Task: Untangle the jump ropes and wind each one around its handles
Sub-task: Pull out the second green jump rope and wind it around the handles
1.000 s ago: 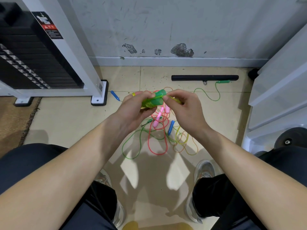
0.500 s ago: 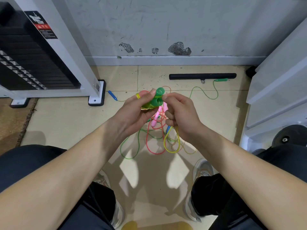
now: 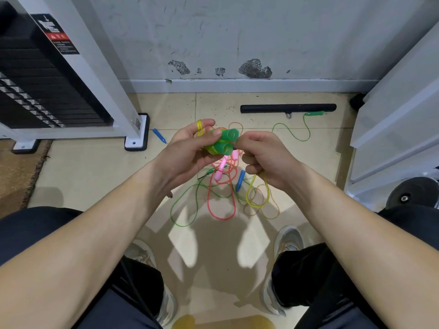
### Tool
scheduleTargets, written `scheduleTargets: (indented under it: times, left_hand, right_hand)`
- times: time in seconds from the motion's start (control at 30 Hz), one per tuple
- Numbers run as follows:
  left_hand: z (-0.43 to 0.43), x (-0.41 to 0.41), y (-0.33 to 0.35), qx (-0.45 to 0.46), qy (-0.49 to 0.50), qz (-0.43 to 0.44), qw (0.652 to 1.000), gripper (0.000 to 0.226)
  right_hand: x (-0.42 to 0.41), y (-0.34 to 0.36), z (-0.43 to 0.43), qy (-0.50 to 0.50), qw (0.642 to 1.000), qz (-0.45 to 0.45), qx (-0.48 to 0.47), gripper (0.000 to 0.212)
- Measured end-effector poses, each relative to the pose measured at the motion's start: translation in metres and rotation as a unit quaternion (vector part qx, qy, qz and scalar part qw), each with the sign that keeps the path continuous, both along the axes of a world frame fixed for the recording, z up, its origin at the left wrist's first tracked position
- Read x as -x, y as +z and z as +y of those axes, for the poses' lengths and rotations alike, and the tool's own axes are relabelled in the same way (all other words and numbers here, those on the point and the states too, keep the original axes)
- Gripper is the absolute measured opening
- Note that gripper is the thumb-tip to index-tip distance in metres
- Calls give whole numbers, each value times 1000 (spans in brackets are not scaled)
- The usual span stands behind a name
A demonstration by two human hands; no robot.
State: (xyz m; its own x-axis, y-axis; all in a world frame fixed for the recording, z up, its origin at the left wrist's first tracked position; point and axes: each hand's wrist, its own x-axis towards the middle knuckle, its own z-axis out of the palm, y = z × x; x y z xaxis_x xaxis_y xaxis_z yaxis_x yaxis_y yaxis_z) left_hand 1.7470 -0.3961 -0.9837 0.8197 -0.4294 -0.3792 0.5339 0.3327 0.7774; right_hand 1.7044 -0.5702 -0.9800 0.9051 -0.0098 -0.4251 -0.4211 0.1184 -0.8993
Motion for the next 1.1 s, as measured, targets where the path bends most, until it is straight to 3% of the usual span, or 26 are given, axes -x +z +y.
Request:
scheduleTargets:
  times: [0.1, 0.23, 0.33, 0.4, 0.53, 0.67, 0.8, 1.1]
  left_hand:
    - [6, -2, 2, -13, -46, -39, 998, 48]
    - [14, -5, 2, -64, -84, -116, 988, 53]
    - [17, -5, 1, -127, -88, -169, 974, 60]
    - [19, -5, 1, -160, -102, -199, 961, 59]
    - [22, -4, -1, -231, -138, -278, 922, 59]
    - [24, -3, 0, -278, -171, -346, 879, 63]
    - [21, 3, 0, -294, -190, -369, 861, 65]
    - [10, 14, 3, -300, -216, -386, 845, 65]
  right_hand:
    - [-1, -6, -8, 48, 997, -37, 42, 31]
    - [4, -18, -6, 95, 983, -124, 101, 5]
    - [-2, -27, -7, 107, 933, -178, 293, 11]
    - [-7, -23, -11, 155, 906, -187, 346, 7]
    - [-7, -18, -15, 217, 912, -144, 318, 7]
    - [-3, -16, -14, 225, 952, -92, 187, 18]
    - [-1, -16, -5, 144, 987, -53, 56, 28]
    - [0, -21, 18, -48, 999, 4, -25, 8]
